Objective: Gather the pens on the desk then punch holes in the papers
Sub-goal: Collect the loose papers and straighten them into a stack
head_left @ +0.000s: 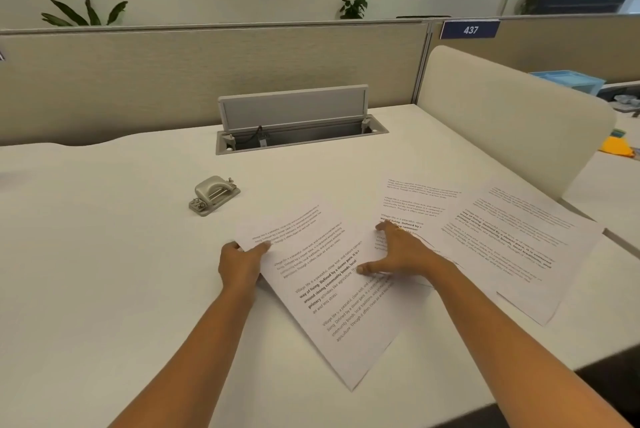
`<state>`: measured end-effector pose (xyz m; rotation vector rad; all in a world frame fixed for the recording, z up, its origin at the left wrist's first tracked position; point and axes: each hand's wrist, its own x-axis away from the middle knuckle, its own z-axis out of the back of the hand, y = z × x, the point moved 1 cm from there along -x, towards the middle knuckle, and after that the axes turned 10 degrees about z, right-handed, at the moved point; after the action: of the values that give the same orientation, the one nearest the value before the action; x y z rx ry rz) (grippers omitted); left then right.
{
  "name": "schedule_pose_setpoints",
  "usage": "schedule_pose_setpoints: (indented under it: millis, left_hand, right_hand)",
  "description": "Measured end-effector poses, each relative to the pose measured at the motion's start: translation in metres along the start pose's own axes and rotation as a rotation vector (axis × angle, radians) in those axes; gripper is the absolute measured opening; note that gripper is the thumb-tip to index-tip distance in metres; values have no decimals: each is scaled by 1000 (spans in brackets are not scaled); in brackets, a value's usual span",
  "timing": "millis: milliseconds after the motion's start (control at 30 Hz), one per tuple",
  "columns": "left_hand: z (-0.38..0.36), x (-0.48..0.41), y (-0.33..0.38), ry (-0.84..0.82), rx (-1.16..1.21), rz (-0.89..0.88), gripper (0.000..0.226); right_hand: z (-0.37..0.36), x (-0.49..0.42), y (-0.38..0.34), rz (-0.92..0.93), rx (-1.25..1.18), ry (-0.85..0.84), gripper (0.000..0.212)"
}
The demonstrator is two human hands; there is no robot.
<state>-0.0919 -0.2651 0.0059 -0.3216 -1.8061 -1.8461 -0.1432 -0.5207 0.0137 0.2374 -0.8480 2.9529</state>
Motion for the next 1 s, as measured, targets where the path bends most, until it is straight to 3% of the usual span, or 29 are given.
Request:
schedule_pose_setpoints:
  millis: [167,333,467,633,1000]
  left_hand:
    - [-18,18,-12,-192,94,83,58]
    - [-24,19,-21,-181,68,38,61]
    - [-22,17,-20,-146,48,5,54]
    - [-19,15,-18,-141,21,-30,46]
    - [-3,6,-1,-120,-40,-95,25]
  right_hand:
    - [0,1,0,-2,6,23,84]
    - [-2,3,0,19,45,39,74]
    - [-9,4,1,26,76,87,65]
    - [-13,10,0,61,157,269,40]
    - [-11,6,-23,232,196,480,30]
